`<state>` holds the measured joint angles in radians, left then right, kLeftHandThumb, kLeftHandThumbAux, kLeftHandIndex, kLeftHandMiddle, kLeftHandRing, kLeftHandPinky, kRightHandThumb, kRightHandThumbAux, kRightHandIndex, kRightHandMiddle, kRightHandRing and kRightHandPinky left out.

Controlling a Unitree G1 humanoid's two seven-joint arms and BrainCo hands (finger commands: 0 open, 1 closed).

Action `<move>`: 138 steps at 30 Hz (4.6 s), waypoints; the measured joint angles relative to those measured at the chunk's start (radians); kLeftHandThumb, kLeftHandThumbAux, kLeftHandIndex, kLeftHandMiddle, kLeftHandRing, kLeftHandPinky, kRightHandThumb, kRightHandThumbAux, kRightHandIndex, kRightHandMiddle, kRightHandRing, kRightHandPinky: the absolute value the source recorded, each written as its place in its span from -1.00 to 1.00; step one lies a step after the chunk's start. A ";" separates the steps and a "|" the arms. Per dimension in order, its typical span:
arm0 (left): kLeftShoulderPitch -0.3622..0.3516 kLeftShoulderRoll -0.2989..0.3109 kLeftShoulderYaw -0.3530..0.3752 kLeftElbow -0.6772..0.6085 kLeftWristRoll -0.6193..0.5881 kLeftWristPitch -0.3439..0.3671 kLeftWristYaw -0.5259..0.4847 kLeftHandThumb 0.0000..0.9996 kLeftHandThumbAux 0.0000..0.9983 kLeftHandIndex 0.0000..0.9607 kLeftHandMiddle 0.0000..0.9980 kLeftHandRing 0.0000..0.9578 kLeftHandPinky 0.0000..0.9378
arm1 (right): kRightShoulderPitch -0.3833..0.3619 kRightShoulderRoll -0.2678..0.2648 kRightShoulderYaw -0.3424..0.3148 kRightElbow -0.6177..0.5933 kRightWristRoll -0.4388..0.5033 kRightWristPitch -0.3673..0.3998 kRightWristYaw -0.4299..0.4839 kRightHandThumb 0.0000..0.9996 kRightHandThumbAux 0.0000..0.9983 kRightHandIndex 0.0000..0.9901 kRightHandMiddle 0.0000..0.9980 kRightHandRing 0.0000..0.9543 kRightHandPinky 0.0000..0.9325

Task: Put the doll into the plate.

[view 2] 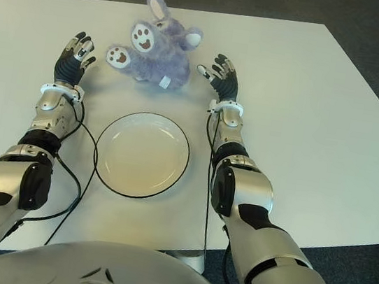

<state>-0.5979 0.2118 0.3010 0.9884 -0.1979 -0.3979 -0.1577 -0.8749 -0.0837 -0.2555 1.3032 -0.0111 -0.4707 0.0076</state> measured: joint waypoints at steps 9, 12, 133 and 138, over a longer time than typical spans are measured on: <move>0.000 0.001 0.001 -0.002 0.000 0.000 0.000 -0.86 -0.01 -1.00 -0.94 -1.00 -1.00 | 0.000 0.000 -0.002 0.000 0.000 0.000 0.000 -0.91 0.55 -0.71 -0.68 -0.69 -0.65; 0.000 0.001 0.000 -0.002 0.001 -0.003 0.001 -0.86 0.00 -1.00 -0.94 -1.00 -1.00 | 0.000 0.000 -0.002 0.000 0.000 0.000 0.000 -0.92 0.54 -0.72 -0.68 -0.69 -0.66; 0.204 0.115 -0.132 -0.473 0.416 -0.129 0.379 -1.00 0.03 -1.00 -1.00 -1.00 -1.00 | -0.005 -0.003 0.001 -0.001 0.000 0.000 -0.002 -0.94 0.50 -0.74 -0.70 -0.70 -0.67; 0.194 0.121 -0.135 -0.474 0.416 -0.141 0.379 -1.00 0.06 -1.00 -1.00 -1.00 -1.00 | -0.005 -0.003 0.001 -0.001 0.000 0.000 -0.002 -0.95 0.48 -0.73 -0.69 -0.70 -0.67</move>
<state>-0.4042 0.3325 0.1664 0.5149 0.2186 -0.5387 0.2210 -0.8804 -0.0870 -0.2547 1.3021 -0.0112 -0.4707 0.0053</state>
